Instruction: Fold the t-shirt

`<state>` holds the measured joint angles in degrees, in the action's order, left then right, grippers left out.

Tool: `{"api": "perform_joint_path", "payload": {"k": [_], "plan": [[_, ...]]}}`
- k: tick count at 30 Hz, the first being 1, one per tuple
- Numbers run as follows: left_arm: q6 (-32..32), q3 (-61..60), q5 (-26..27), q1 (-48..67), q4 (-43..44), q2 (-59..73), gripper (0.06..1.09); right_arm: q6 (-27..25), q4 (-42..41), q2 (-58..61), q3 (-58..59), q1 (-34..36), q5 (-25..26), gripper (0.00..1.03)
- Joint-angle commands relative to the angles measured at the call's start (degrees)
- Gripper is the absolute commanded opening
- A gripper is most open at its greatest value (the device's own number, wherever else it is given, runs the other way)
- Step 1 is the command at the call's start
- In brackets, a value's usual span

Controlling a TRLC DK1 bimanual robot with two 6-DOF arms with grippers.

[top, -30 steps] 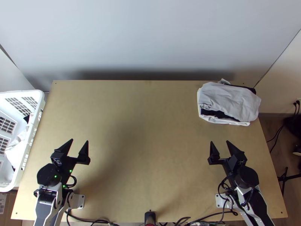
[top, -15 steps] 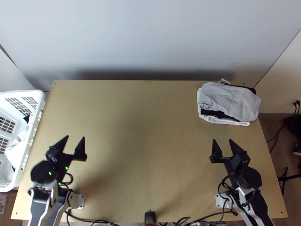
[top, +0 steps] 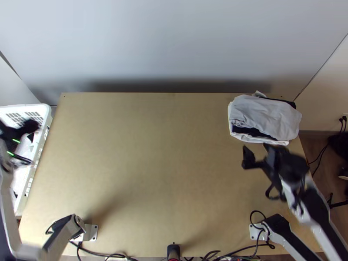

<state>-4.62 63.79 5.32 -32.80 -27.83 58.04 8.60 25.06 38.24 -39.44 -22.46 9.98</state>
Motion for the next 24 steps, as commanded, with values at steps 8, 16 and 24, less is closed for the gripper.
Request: {"api": "perform_joint_path", "payload": {"k": [8, 16, 24], "plan": [[0.0, 15.4, -16.8, -26.1, 4.2, 34.6, 1.04, -3.0, 14.2, 24.6, -28.3, 0.2, -2.6, 0.98], [-1.4, 15.5, -17.1, -28.0, 10.5, 50.0, 1.04, -3.7, 14.2, 28.2, -29.1, -0.7, -2.8, 0.98], [-0.5, 20.5, -18.0, -28.4, 15.5, 68.1, 1.04, -3.7, 17.7, 29.4, -31.8, -0.5, -7.2, 0.98]]}}
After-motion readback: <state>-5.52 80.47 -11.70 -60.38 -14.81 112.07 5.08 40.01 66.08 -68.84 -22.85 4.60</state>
